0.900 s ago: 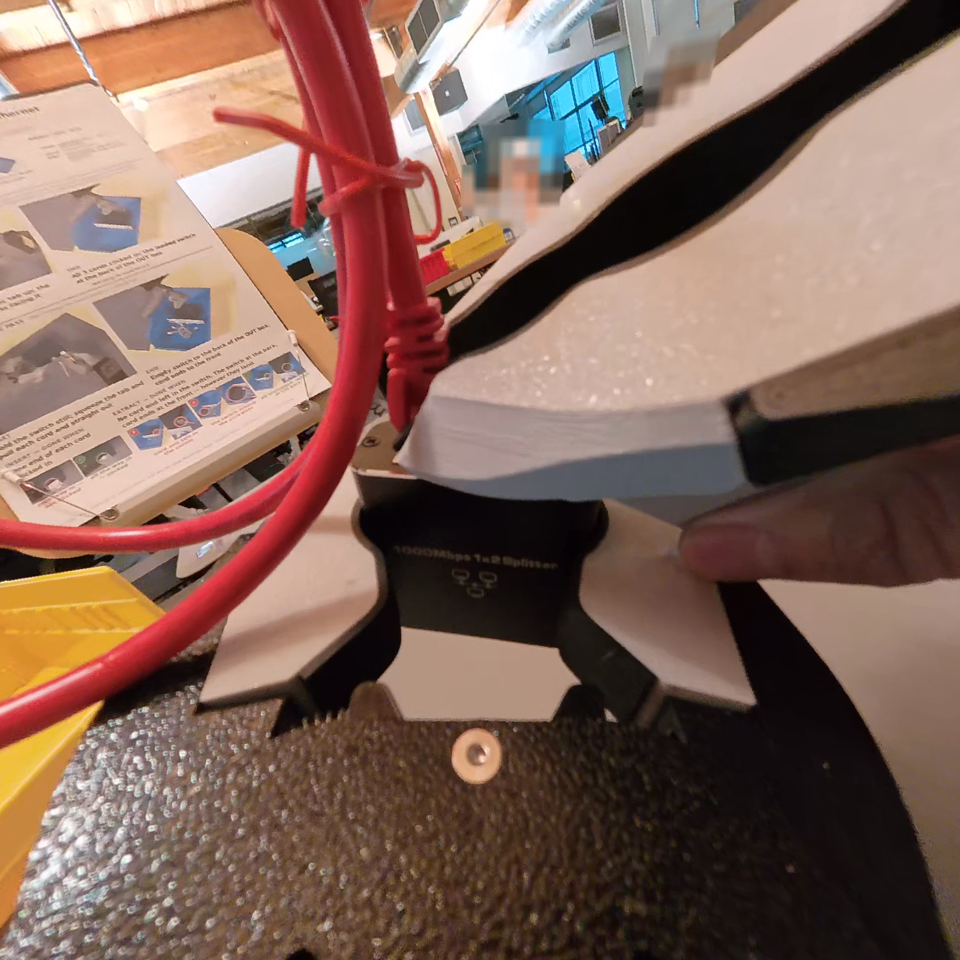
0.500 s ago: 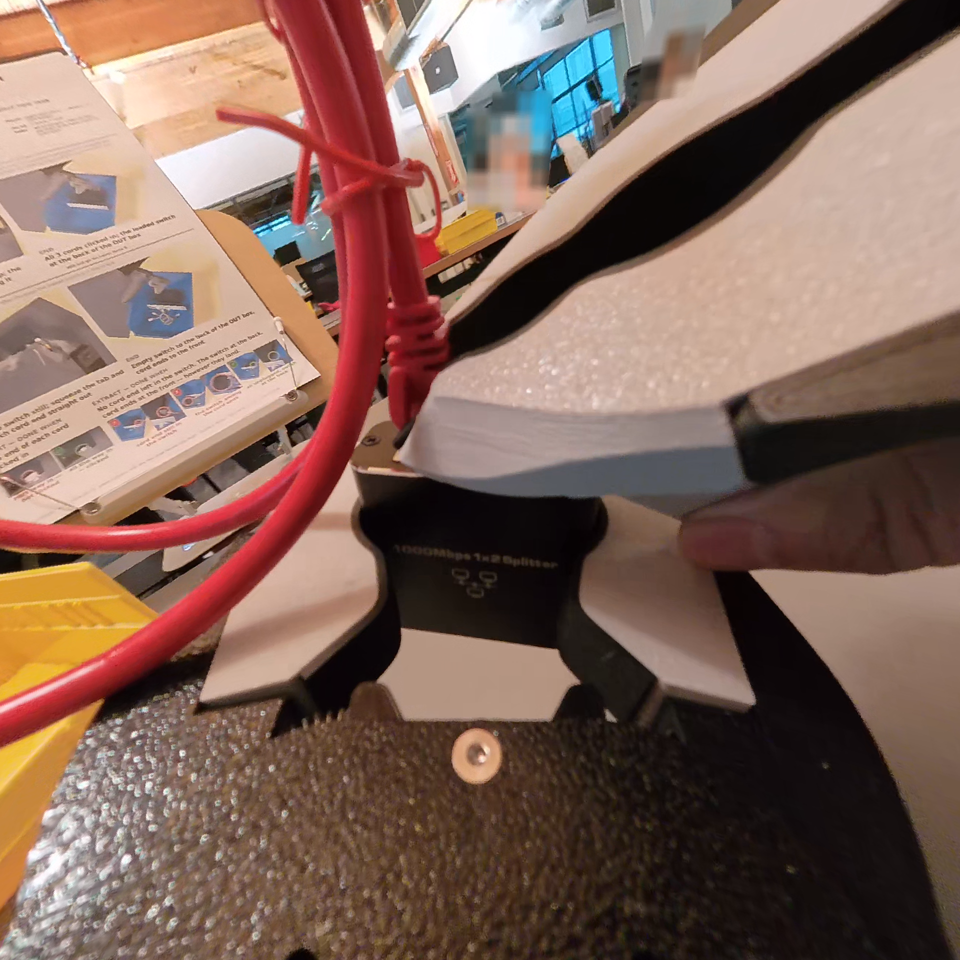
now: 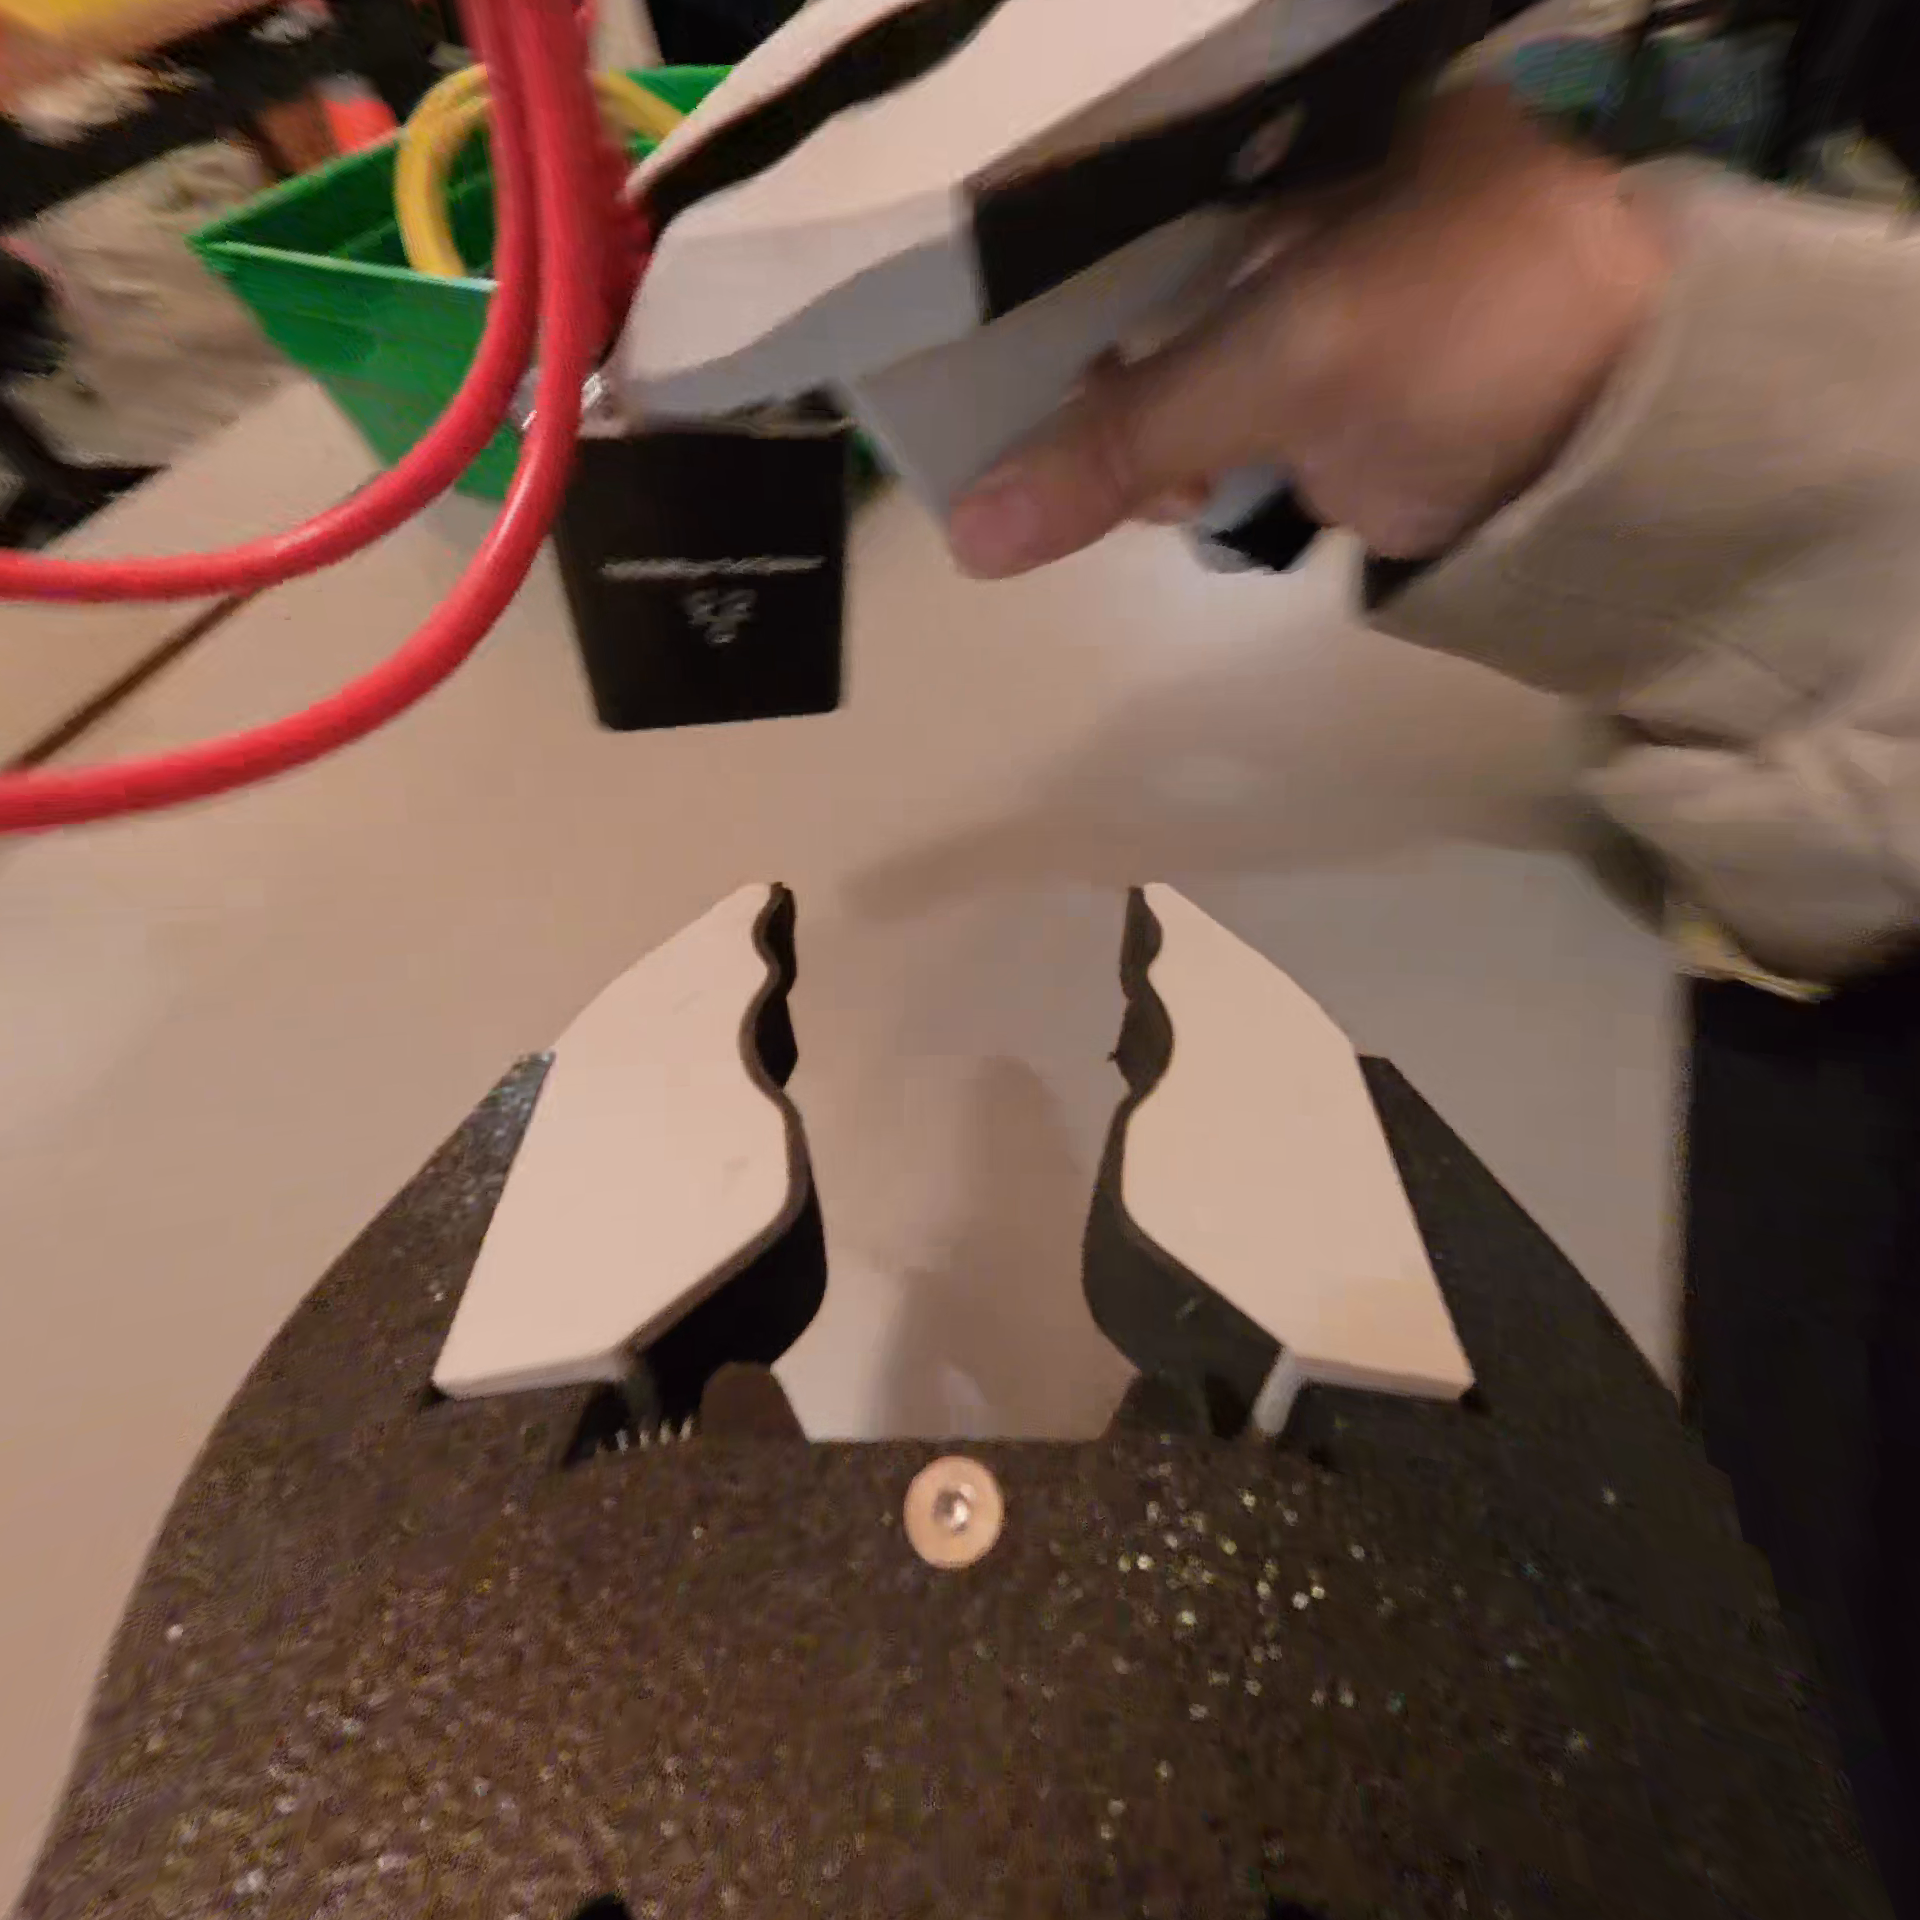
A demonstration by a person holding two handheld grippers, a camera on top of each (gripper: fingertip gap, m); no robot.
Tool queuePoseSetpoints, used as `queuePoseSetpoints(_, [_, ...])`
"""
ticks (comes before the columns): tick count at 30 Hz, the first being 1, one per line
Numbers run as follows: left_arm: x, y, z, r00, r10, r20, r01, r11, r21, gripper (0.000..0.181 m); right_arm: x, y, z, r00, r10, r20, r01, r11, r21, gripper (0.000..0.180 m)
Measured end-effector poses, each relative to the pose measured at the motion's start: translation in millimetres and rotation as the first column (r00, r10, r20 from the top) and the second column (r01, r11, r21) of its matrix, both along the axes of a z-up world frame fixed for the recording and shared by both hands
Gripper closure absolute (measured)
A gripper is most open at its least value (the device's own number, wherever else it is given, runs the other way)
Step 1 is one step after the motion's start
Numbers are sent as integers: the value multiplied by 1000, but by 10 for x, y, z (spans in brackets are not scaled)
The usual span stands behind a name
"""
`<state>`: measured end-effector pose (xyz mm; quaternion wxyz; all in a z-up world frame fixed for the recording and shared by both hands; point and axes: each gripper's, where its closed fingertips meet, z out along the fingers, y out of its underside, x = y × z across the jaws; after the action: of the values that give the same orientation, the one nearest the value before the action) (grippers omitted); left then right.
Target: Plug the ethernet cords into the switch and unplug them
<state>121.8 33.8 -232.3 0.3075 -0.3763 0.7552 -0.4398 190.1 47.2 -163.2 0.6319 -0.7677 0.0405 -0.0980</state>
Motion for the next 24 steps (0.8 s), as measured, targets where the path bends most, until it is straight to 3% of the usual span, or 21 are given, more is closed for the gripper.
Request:
queuePoseSetpoints(3, [-261,-140,569,986,-121,115,132,986,-97,134,-51,27,-29,999,35,9,-35,999,-16,166])
queuePoseSetpoints(4, [-271,-99,775,983,-102,156,121,986,-114,143,-87,51,-33,999,51,6,-51,999,-20,166])
queuePoseSetpoints(6, [-187,101,998,989,-21,149,36,994,-100,147,-191,107,-33,995,96,25,-95,995,-37,166])
queuePoseSetpoints(9, [-26,428,1015,995,66,77,-66,998,4,133,-339,186,-5,987,142,70,-137,988,-67,166])
queuePoseSetpoints(15, [70,523,844,998,-13,-63,17,998,66,130,-665,290,57,954,280,108,-271,958,-95,166])
queuePoseSetpoints(22, [8,313,921,981,-182,-65,182,983,-11,167,-772,295,102,939,339,66,-332,938,-95,166])
queuePoseSetpoints(24, [57,277,943,985,-160,-59,158,987,-38,169,-707,267,126,946,320,40,-317,946,-74,166])
